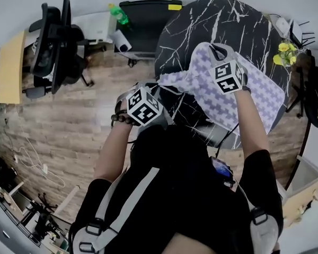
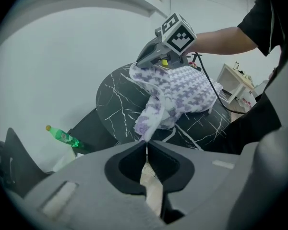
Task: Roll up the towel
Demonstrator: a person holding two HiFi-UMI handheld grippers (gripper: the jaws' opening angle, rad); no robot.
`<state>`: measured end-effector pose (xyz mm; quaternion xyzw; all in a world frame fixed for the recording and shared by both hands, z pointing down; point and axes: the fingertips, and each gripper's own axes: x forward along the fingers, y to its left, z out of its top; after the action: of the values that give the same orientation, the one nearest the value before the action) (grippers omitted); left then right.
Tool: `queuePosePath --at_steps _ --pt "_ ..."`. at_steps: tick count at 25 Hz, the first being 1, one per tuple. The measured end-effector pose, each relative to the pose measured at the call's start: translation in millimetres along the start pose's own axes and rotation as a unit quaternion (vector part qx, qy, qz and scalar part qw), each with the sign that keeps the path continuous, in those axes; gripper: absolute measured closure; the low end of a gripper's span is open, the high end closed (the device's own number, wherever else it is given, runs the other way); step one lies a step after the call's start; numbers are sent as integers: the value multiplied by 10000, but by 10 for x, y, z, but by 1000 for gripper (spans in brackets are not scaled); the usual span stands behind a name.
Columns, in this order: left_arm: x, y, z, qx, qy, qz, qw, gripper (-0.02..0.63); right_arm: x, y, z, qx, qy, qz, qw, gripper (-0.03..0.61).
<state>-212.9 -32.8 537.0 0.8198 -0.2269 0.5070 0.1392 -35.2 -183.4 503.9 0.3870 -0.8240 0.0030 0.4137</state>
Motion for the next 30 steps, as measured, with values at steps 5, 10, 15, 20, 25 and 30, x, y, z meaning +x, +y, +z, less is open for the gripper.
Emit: queuePosePath --at_steps 5,10,15,20,25,30 --pt "97 316 -119 -15 100 -233 9997 594 394 -21 171 68 160 -94 9998 552" --pt "163 535 -271 -255 167 -591 9978 594 740 -108 291 199 310 -174 9992 552" --pt "224 666 -467 -303 375 -863 9951 594 1089 -117 426 106 394 -169 9990 552" --pt "242 756 -592 -427 468 -1199 9908 594 1410 -50 548 -4 498 -94 9987 552" --pt "307 765 -699 -704 523 -1485 9850 592 1633 -3 604 -159 537 -21 9984 552" --pt "405 806 -743 -899 514 -1478 9836 592 1817 47 586 -248 623 49 9977 552"
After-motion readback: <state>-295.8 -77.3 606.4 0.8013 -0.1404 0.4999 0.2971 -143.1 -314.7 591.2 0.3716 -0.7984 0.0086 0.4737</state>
